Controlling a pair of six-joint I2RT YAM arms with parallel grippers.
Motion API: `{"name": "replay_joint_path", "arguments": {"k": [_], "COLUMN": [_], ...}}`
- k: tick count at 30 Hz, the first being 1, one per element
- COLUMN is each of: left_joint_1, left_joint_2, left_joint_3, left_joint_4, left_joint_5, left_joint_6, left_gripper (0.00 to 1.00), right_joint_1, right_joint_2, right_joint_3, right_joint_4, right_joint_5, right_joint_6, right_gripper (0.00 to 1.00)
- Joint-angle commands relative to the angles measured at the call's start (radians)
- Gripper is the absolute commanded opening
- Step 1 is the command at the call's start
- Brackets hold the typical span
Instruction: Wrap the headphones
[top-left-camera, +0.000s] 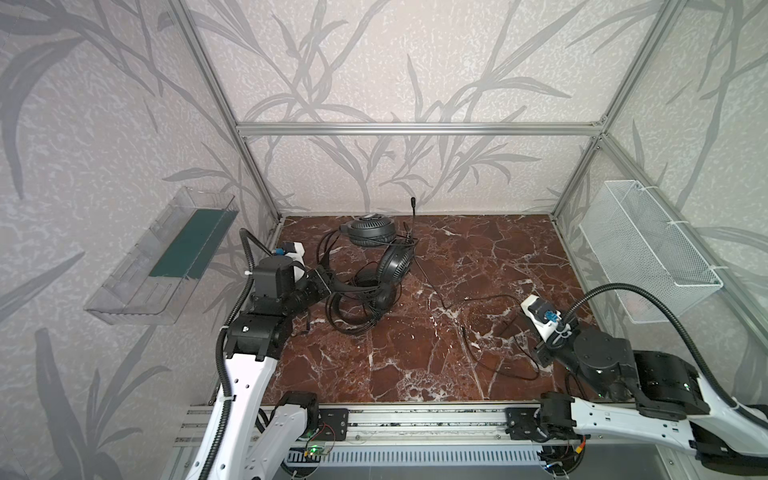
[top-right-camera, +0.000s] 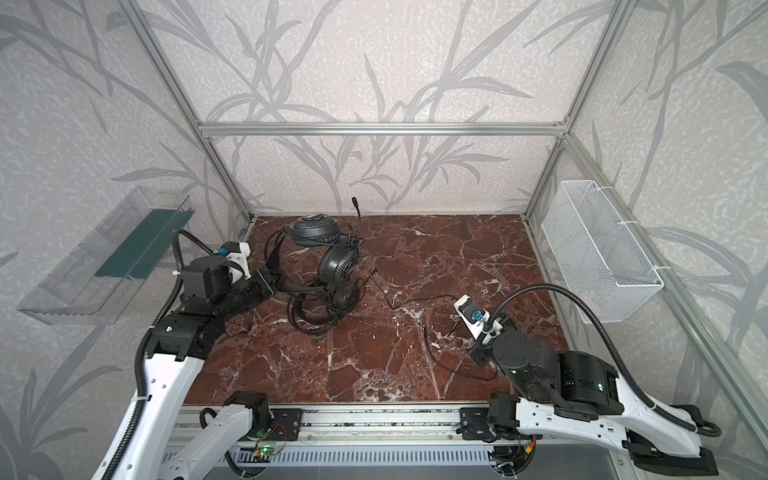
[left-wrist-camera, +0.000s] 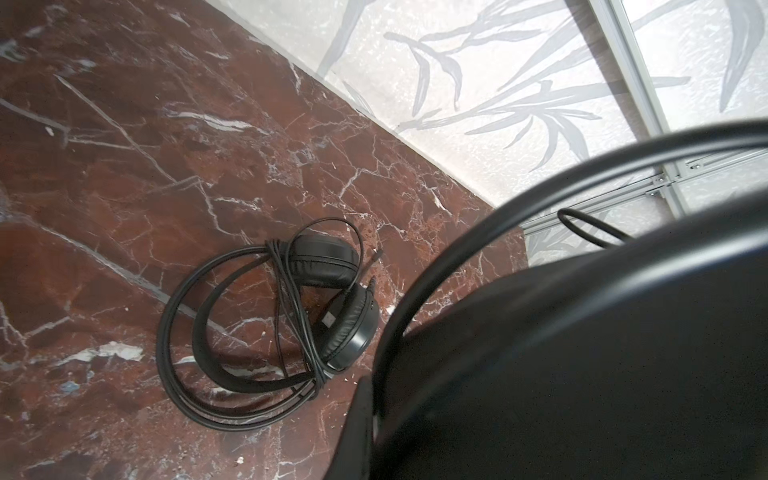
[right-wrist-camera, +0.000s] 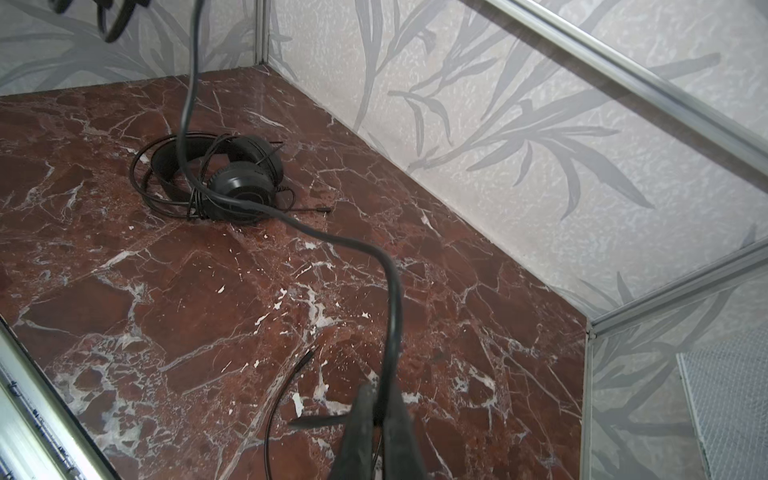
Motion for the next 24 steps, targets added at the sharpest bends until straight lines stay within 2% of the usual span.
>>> {"name": "replay_joint_path", "arguments": {"k": [1, 4, 7, 10, 12, 15, 18, 21, 24], "left_joint_1": [0.056, 0.1, 0.112, 0.114, 0.115, 0.116, 0.115, 0.112, 0.098], "left_joint_2": [0.018, 0.034, 0.061, 0.09, 0.113, 0.175, 0.249, 0.32, 0.376], "left_joint_3": [0.013, 0.0, 0.044, 0.112, 0.149, 0.191, 0.224, 0.255, 0.28], "left_joint_4": [0.141, 0.208, 0.156, 0.059, 0.012, -0.027, -0.037, -0.042, -0.052], "left_joint_5": [0.136, 0.198, 0.152, 0.042, -0.053, -0.164, -0.226, -0.282, -0.308], "left_joint_6": [-0.164, -0.246, -0.216, -0.159, -0.127, -0.083, -0.003, 0.024, 0.054], "left_gripper": [0.0, 0.0, 0.0, 0.0, 0.0, 0.0, 0.0, 0.0, 0.0], "right_joint_1": [-0.011, -0.01, -0.004, -0.012, -0.01, 0.015, 0.092, 0.149, 0.288], "right_joint_2": [0.067, 0.185, 0.224, 0.26, 0.304, 0.322, 0.321, 0.406, 0.474], "right_joint_3": [-0.007, -0.031, -0.07, -0.093, -0.092, -0.066, 0.0, 0.09, 0.193], "right_joint_4": [-0.109, -0.137, -0.098, -0.02, 0.019, 0.049, 0.006, -0.099, -0.188], "right_joint_5": [-0.064, -0.085, -0.078, -0.231, -0.383, -0.565, -0.559, -0.636, -0.492], "right_joint_6": [0.175, 0.251, 0.271, 0.252, 0.171, 0.119, 0.103, 0.082, 0.081], "right_gripper": [0.0, 0.0, 0.0, 0.0, 0.0, 0.0, 0.0, 0.0, 0.0]}}
